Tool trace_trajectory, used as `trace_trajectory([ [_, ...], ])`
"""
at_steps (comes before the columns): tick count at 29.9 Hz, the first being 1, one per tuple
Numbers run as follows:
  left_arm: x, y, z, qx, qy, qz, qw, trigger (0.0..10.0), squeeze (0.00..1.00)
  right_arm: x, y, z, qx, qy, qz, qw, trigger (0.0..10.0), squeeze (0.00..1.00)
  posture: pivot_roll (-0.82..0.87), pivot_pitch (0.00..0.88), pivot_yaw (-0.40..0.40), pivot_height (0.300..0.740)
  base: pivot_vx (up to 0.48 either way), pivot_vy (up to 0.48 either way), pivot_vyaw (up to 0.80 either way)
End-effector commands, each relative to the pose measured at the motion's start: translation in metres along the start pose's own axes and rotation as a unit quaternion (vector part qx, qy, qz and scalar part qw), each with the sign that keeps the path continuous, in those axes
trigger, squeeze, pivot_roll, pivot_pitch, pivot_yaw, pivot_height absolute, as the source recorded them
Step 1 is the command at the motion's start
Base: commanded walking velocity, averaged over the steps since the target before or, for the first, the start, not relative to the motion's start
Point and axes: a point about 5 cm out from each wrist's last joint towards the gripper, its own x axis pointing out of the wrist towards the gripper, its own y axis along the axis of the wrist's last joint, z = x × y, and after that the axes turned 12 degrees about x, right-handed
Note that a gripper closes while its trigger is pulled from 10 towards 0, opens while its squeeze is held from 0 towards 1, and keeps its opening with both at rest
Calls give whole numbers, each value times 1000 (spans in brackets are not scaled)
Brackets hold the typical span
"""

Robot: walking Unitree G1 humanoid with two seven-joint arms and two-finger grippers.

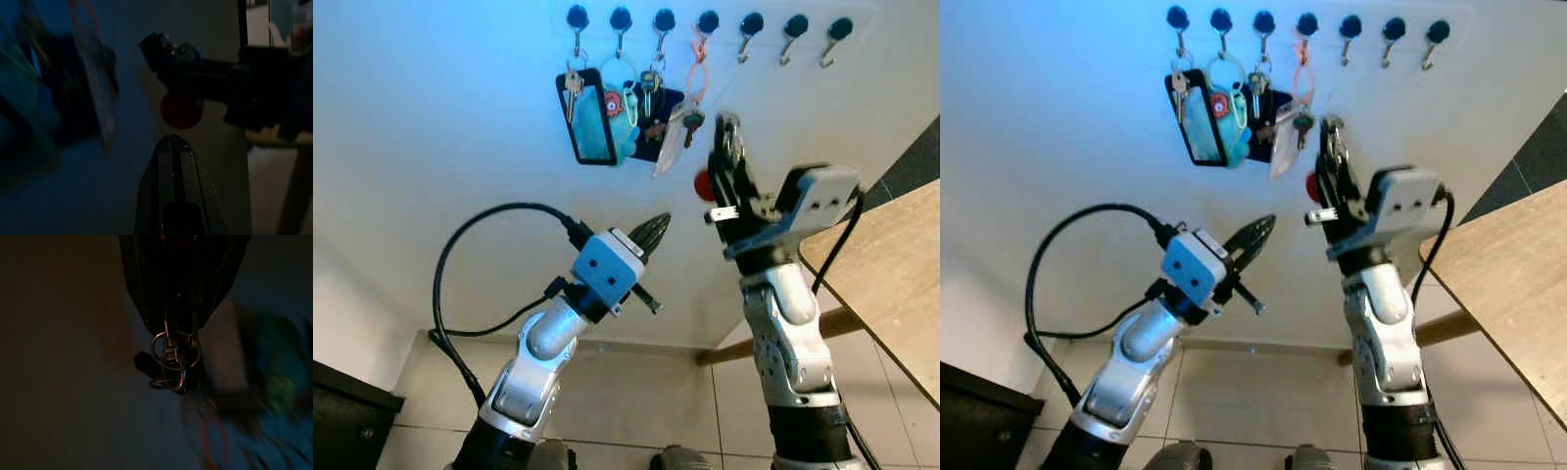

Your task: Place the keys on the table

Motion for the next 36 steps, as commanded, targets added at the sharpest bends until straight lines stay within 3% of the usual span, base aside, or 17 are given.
trace_trajectory([
  [1, -5, -9, 5, 4, -18, -25, 1000, 10000, 0, -2, 0, 3, -6, -7, 8, 1000, 10000, 0, 59, 104, -22, 740, 0, 0, 0],
  [2, -12, -27, 12, 1, -31, -67, 997, 10000, 0, -15, -16, 15, -8, -36, -23, 999, 10000, 0, 58, 100, -22, 740, 0, 0, 0],
  [3, -12, -27, 12, 1, -31, -67, 997, 10000, 0, -15, -16, 15, -8, -36, -23, 999, 10000, 0, 58, 100, -22, 740, 0, 0, 0],
  [6, -27, -58, 23, -1, -48, -155, 987, 10000, 0, -33, -38, 30, -14, -66, -68, 995, 10000, 0, 55, 94, -23, 740, 0, 0, 0],
  [9, -51, -101, 31, 7, -53, -297, 953, 10000, 0, -55, -64, 47, -25, -103, -124, 986, 10000, 0, 50, 85, -22, 740, 0, 0, 0],
  [12, -58, -112, 30, 4, -40, -331, 943, 10000, 0, -62, -73, 53, -24, -119, -141, 983, 10000, 0, 48, 83, -22, 740, 0, 0, 0],
  [15, -81, -140, 20, -14, 17, -421, 907, 10000, 0, -87, -98, 71, -16, -164, -206, 964, 10000, 0, 46, 76, -24, 740, 0, 0, 0],
  [16, -81, -140, 20, -14, 17, -421, 907, 10000, 0, -87, -98, 71, -16, -164, -206, 964, 10000, 0, 46, 76, -24, 740, 0, 0, 0],
  [17, -91, -148, 18, -30, 38, -450, 892, 10000, 0, -95, -106, 76, -15, -174, -230, 957, 10000, 0, 47, 73, -24, 740, 0, 0, 0],
  [18, -91, -148, 18, -30, 38, -450, 892, 10000, 0, -95, -106, 76, -15, -174, -230, 957, 10000, 0, 47, 73, -24, 740, 0, 0, 0],
  [19, -101, -156, 15, -45, 57, -474, 877, 10000, 0, -102, -112, 79, -11, -181, -249, 951, 10000, 0, 45, 71, -24, 740, 0, 0, 0],
  [20, -101, -156, 15, -45, 57, -474, 877, 10000, 0, -102, -112, 79, -11, -181, -249, 951, 10000, 0, 45, 71, -24, 740, 0, 0, 0],
  [22, -124, -169, 15, -79, 81, -512, 851, 10000, 0, -119, -129, 86, -3, -193, -305, 932, 10000, 0, 47, 67, -25, 740, 0, 0, 0],
  [25, -145, -177, 19, -106, 103, -536, 831, 10000, 0, -139, -144, 92, 8, -213, -356, 910, 10000, 0, 47, 63, -29, 740, 0, 0, 0],
  [29, -159, -179, 22, -121, 127, -550, 817, 10000, 0, -152, -151, 95, -5, -230, -375, 898, 10000, 0, 46, 54, -30, 740, 0, 0, 0],
  [36, -170, -181, 28, -138, 137, -558, 807, 10000, 0, -164, -154, 99, -1, -249, -387, 888, 10000, 0, 47, 34, -33, 740, 0, 0, 0],
])
